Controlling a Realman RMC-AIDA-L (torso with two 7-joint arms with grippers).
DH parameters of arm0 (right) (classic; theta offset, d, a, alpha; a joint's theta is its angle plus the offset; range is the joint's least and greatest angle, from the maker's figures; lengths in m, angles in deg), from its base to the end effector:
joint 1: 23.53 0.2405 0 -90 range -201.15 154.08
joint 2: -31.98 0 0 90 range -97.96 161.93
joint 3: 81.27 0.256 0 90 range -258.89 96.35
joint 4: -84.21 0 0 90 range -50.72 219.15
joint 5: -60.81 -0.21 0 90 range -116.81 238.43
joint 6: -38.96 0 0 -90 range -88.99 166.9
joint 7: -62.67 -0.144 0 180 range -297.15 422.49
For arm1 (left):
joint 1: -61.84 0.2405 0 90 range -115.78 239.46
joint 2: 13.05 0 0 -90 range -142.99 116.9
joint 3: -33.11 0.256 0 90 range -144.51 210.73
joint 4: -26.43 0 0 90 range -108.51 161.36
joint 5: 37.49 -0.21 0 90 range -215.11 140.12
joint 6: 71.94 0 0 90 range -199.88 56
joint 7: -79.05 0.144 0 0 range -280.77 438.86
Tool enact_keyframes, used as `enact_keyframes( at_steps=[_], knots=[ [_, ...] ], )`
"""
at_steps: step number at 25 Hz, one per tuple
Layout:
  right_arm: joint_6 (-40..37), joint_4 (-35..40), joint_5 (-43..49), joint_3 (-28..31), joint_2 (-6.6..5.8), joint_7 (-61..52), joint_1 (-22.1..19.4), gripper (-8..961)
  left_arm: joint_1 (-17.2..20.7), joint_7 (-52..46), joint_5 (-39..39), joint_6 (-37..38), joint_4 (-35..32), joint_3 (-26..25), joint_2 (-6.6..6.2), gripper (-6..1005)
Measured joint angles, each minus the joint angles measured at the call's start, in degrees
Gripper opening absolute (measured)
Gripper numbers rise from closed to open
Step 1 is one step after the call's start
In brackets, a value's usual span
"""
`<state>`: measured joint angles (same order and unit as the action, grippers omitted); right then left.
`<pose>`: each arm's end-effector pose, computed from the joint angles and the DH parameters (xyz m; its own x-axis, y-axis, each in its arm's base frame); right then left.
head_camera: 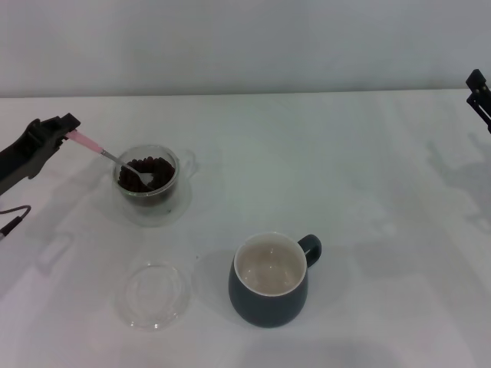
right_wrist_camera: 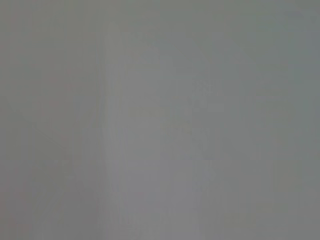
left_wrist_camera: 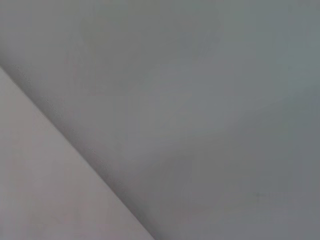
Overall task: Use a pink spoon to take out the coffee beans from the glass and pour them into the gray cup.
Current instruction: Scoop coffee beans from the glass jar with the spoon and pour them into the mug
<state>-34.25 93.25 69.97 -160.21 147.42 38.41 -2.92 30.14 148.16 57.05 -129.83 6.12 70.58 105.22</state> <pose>0.3515 0.3191 0.0437 0.6531 0.1270 -0.7465 -0.7253 -0.1782 -0.6649 -0.3102 0.3826 0.0043 -0.1482 0.5357 0.8313 0.9679 -0.0940 0.2331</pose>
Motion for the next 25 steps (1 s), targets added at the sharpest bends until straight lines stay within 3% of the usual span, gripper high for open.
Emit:
enact_keyframes(
  at_steps=[18, 25],
  knots=[
    [-0.01, -0.07, -0.03, 0.01, -0.04, 0.0, -0.04, 885, 5.2, -3.71, 6.34, -9.13, -0.06, -0.3, 0.04, 133],
    [-0.01, -0.07, -0.02, -0.32, -0.04, 0.0, 0.1, 885, 4.89, -4.77, 4.13, -15.1, 0.45, 0.3, 0.11, 133]
  ],
)
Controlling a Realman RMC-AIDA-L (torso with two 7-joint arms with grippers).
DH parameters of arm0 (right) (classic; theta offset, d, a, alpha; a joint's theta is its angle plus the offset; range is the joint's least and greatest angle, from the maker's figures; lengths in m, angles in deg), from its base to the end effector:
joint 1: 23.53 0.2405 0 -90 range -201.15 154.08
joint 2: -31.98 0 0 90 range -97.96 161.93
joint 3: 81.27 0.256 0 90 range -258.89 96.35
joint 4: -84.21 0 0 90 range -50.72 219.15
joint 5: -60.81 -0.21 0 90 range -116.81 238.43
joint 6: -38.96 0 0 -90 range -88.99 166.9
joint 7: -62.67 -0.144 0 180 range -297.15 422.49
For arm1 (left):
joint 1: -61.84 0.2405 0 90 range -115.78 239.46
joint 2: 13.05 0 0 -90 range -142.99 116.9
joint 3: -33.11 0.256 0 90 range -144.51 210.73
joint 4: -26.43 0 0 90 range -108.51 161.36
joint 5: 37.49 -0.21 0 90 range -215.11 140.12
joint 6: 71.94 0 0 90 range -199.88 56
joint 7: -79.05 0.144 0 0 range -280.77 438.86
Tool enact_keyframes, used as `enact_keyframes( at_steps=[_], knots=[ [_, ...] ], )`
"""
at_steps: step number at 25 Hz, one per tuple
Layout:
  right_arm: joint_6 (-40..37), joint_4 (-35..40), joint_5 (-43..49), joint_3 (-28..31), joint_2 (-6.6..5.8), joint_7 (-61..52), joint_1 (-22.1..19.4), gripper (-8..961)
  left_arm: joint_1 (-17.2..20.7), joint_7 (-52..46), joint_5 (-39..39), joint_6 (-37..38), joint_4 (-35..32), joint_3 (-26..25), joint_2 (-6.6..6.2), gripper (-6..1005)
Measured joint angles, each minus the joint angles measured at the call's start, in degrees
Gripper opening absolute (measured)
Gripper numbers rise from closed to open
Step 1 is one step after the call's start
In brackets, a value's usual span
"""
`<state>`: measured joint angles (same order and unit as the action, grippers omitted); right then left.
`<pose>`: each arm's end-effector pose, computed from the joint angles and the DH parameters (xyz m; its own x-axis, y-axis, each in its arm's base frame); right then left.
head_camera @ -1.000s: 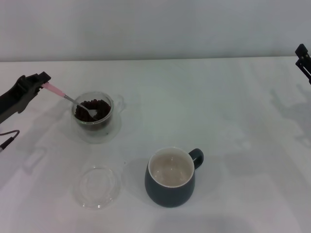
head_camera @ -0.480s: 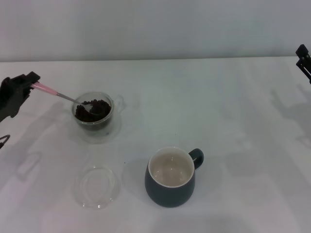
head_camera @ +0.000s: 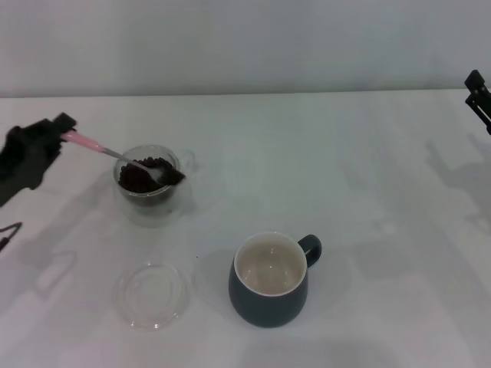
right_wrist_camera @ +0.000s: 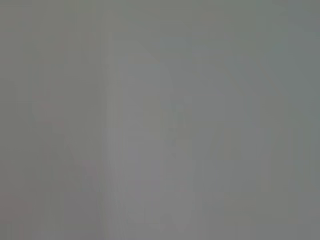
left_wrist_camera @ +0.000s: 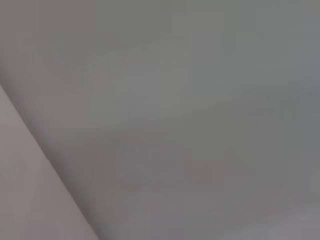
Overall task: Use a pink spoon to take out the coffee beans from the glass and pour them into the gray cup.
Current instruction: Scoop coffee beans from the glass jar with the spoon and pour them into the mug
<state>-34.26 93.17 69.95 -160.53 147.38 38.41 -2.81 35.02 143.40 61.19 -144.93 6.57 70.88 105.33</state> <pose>0.3509 0.3195 0.0430 0.6544 0.1255 -0.7457 -0.7233 -0.1836 -0.6657 -0.3039 0.3464 0.0093 -0.2908 0.5750 0.7647 0.8731 -0.1675 0.4579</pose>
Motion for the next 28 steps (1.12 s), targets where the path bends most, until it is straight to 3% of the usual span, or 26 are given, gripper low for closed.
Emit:
enact_keyframes(
  at_steps=[3, 7, 9, 12, 24, 28],
  knots=[
    [0.0, 0.0, 0.14, -0.09, 0.0, 0.0, 0.06, 885, -0.72, -0.8, -1.77, -1.46, 0.06, 0.26, 0.13, 133],
    [0.3, 0.0, 0.36, -0.19, 0.0, 0.0, 0.13, 885, -3.14, -2.23, -4.83, -3.61, -0.07, 4.22, 0.13, 133],
    [0.45, -0.01, 0.44, -0.27, 0.0, 0.0, 0.18, 885, -5.37, -2.35, -5.49, -3.69, -0.54, 9.32, 0.03, 133],
    [0.4, -0.49, 0.44, -0.4, 0.0, 0.0, 0.18, 885, -6.68, -2.09, -6.23, -3.19, -1.4, 12.28, -0.03, 133],
    [-1.08, -2.93, 0.22, -1.18, 0.0, -2.23, -0.25, 885, -11.62, 2.23, -14.68, -0.34, -13.76, 24.66, 0.19, 134],
    [-1.87, -4.01, 0.07, -1.18, 0.0, -2.3, -0.38, 885, -12.2, 7.81, -15.91, -1.16, -17.37, 28.76, 0.46, 134]
  ],
)
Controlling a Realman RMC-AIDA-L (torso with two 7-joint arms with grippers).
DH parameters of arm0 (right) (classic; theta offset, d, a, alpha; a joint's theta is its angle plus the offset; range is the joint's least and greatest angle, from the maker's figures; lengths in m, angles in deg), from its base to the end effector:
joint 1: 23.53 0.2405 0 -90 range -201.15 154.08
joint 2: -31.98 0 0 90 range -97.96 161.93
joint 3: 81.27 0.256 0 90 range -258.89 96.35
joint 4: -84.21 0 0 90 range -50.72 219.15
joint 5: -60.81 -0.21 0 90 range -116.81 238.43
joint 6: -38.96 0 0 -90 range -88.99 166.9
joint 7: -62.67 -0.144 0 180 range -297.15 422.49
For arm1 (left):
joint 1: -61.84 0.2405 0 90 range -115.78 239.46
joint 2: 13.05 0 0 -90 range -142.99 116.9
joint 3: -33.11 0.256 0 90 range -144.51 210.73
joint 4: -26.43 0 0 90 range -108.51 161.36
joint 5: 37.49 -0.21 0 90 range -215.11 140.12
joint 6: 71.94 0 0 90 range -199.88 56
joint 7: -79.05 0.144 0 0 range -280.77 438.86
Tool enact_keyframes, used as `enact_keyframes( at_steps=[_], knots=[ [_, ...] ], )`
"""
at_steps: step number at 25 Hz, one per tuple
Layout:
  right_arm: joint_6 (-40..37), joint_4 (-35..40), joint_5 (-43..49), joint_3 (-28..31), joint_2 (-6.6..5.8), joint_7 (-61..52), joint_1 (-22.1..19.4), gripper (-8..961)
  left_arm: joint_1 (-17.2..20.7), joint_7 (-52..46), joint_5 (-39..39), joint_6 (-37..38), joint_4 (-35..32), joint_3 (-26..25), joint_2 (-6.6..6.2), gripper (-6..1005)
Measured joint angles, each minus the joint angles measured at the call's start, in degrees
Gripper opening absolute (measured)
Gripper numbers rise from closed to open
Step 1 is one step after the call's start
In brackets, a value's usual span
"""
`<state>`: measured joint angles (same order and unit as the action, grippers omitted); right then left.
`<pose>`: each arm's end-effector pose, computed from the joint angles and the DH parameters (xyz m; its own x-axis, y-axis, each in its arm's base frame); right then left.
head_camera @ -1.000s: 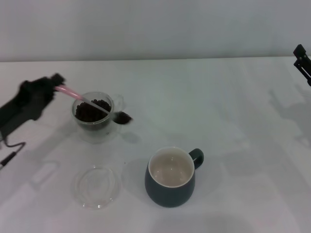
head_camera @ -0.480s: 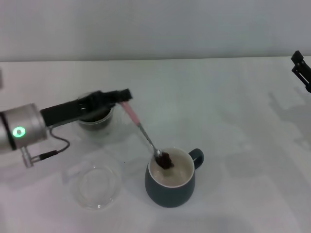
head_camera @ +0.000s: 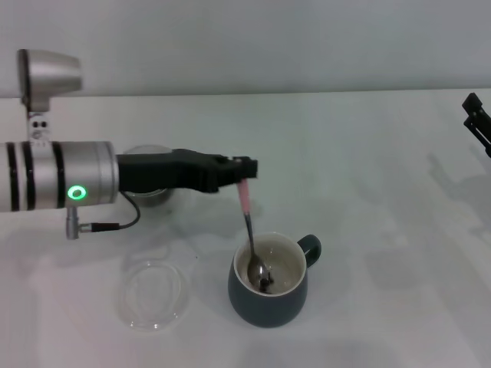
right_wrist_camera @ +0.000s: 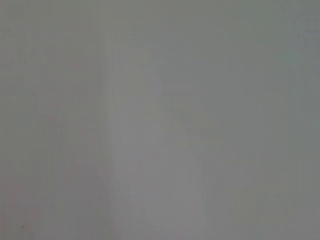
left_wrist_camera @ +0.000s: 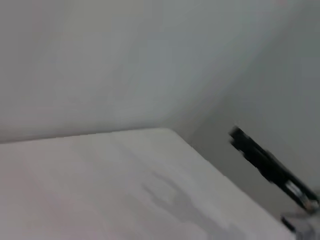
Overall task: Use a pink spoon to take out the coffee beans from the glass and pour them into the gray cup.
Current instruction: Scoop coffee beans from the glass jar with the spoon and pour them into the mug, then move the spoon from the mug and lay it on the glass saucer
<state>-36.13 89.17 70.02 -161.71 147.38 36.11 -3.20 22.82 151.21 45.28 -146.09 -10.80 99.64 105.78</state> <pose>0.3615 0.3043 0.0341 0.6290 0.0703 -0.7742 -0.7535 -0.1898 -0.6294 -0.1762 0.3749 -0.0464 0.6574 0.5943 0.4633 0.6394 -0.7653 0.0745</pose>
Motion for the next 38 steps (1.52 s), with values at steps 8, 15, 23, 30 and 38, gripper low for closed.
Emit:
enact_keyframes(
  at_steps=[8, 15, 23, 30, 38],
  knots=[
    [-0.79, -0.81, -0.04, 0.42, 0.0, -0.06, -0.04, 885, 1.17, 4.73, 6.16, -0.16, -1.69, 1.97, 0.18, 133],
    [-0.34, -0.51, -0.08, 0.53, 0.0, -0.07, 0.19, 885, 6.02, 5.1, 18.37, -1.56, -1.63, 1.09, -0.25, 133],
    [0.15, -0.34, -1.01, 0.7, 0.0, 0.35, 0.57, 885, 18.3, 2.48, 21.48, -13.74, 5.54, -21.51, -1.71, 133],
    [0.29, -0.21, -3.04, 0.72, -0.03, 0.49, 0.65, 885, 26.98, 2.08, 21.27, -14.89, 18.2, -33.29, -5.32, 133],
    [0.39, 0.16, -3.06, 0.72, -0.09, 0.54, 1.0, 885, 27.88, 3.02, 13.13, -9.39, 18.61, -33.17, -4.6, 133]
  ],
)
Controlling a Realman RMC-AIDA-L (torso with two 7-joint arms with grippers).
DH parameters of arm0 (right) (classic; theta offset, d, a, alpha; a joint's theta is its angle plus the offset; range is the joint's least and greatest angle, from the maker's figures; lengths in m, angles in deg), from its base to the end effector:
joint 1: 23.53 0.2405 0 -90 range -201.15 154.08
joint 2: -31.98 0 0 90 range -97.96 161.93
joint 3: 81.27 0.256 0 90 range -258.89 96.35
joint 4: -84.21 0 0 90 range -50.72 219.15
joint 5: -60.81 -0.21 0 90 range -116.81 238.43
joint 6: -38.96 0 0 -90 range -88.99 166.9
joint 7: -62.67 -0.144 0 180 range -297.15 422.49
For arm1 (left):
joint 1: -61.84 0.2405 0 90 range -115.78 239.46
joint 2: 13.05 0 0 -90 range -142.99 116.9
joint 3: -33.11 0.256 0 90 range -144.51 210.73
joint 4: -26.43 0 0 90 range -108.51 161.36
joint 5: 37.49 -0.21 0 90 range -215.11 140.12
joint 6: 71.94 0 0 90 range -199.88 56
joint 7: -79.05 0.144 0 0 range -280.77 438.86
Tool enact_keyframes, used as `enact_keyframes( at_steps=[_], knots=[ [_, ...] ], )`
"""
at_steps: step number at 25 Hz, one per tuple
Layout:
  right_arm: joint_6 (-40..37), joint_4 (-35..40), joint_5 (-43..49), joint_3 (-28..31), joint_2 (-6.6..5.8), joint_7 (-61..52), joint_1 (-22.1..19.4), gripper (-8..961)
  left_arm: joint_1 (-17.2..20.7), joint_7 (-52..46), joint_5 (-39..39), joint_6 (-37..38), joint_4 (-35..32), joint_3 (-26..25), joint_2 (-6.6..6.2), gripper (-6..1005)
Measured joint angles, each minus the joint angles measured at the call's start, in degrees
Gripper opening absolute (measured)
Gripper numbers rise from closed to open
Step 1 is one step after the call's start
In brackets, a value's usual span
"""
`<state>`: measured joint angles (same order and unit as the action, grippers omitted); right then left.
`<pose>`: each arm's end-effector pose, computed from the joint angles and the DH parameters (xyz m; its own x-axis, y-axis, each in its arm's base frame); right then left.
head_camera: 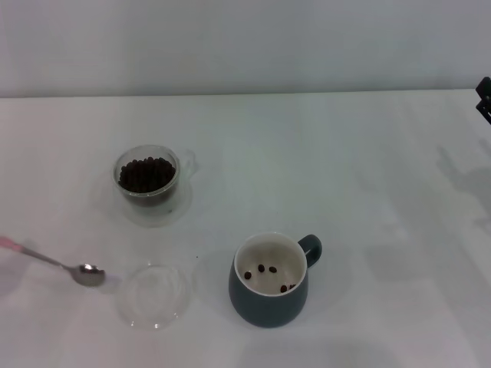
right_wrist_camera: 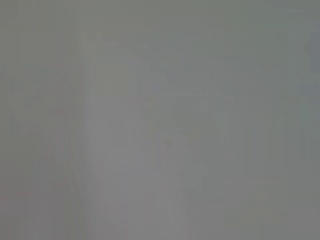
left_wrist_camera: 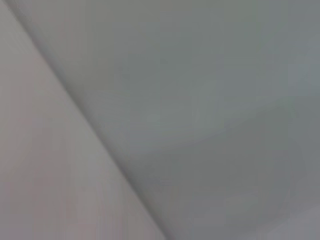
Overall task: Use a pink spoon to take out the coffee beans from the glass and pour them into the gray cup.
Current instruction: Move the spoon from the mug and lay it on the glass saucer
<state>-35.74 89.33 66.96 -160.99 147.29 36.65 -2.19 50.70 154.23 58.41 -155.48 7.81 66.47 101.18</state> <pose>0.3605 0.3124 0.0432 0.6192 0.1048 -0.7782 -0.7646 -0.1452 -0.6279 -0.3820 0.2447 0.0436 -0.2183 0.4887 0.8447 0.9344 -0.1451 0.3254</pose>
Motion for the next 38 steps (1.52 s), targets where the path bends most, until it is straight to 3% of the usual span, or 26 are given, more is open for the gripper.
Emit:
enact_keyframes(
  at_steps=[11, 20, 27, 33, 36, 38],
  knots=[
    [0.08, 0.05, 0.02, -0.09, 0.0, -0.4, -0.11, 885, -5.08, 6.7, -6.22, 4.62, 0.52, -0.15, 3.88, 132],
    [0.19, -0.23, 0.01, -0.27, 0.08, -0.5, -0.04, 885, -9.13, 11.11, -9.97, 9.05, 5.46, -0.11, 4.53, 133],
    [0.44, -0.07, 0.04, -0.14, 0.09, -0.52, 0.02, 885, -9.81, 15.66, -9.87, 9.09, 7.42, -0.22, 4.68, 134],
    [0.49, 0.15, 0.0, -0.08, 0.1, -0.52, -0.12, 885, -9.17, 21.75, -6.63, 9.87, 9.45, -0.68, 4.79, 189],
    [0.52, 0.06, 0.0, -0.01, 0.1, -0.52, -0.22, 885, -7.64, 24.67, -3.06, 10.21, 9.2, -0.68, 4.72, 413],
    [0.52, 0.02, 0.0, 0.01, 0.1, -0.52, -0.27, 885, -6.57, 28.15, -0.9, 10.42, 8.9, -0.67, 4.64, 460]
  ],
)
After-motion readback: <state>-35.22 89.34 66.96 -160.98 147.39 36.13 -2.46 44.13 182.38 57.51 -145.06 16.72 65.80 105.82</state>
